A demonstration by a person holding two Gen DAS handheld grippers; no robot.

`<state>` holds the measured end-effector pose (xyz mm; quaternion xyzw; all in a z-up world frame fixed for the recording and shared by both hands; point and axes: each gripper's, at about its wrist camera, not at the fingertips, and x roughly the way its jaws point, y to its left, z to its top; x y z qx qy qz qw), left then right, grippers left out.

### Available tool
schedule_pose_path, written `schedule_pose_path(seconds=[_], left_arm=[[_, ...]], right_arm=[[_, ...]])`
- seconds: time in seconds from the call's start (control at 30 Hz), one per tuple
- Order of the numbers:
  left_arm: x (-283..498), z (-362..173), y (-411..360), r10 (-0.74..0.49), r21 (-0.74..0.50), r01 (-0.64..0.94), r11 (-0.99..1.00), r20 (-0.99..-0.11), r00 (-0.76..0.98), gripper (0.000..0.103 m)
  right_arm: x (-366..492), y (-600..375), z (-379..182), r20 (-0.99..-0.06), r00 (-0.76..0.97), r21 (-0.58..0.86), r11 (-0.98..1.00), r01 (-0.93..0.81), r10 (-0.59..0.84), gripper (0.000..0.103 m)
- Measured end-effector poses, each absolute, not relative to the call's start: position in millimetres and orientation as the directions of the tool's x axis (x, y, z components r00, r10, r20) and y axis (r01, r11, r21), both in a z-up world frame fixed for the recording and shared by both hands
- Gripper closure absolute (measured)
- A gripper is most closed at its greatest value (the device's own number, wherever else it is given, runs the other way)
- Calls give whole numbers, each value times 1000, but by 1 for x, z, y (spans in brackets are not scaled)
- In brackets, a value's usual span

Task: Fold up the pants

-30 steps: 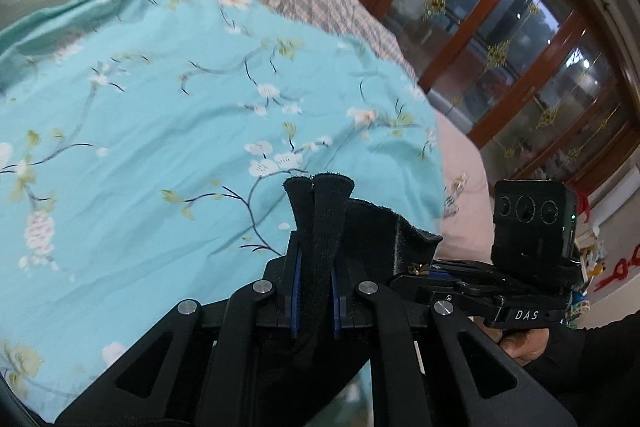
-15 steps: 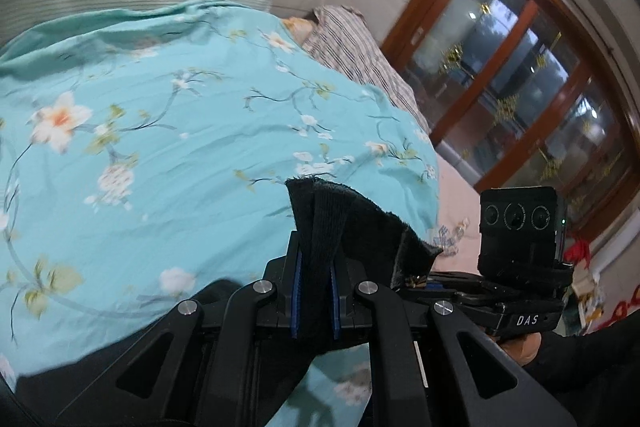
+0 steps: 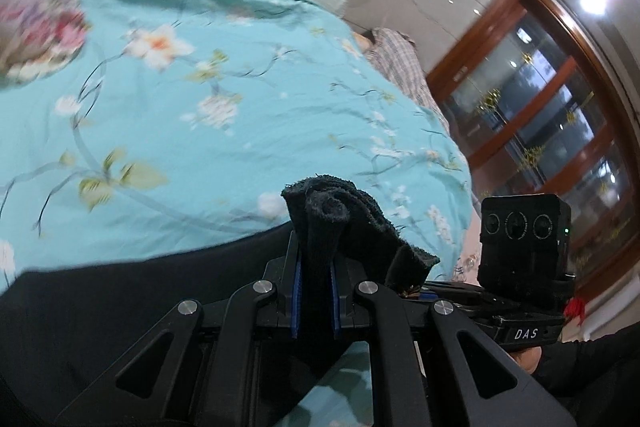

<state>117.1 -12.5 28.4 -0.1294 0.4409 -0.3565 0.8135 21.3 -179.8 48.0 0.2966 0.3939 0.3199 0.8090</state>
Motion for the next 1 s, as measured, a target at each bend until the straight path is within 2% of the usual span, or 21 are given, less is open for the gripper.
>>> schedule_pose_path(seconds=[0.37, 0.7, 0.87, 1.0], left_arm=[[114, -17, 22, -670, -561, 368, 741, -649, 360, 92], [101, -26, 45, -624, -557, 284, 780, -667, 406, 89], [89, -24, 63, -584, -553, 212, 806, -681, 442, 89], [75, -23, 76, -549, -553, 147, 820, -689, 473, 89]], right_arm=[[32, -143, 13, -547, 402, 696, 666, -268, 734, 91], [34, -127, 8, -608, 354, 655, 701, -283, 711, 87], [32, -118, 8, -614, 335, 648, 699, -302, 715, 72], [29, -109, 10, -629, 327, 625, 709, -328, 706, 68]])
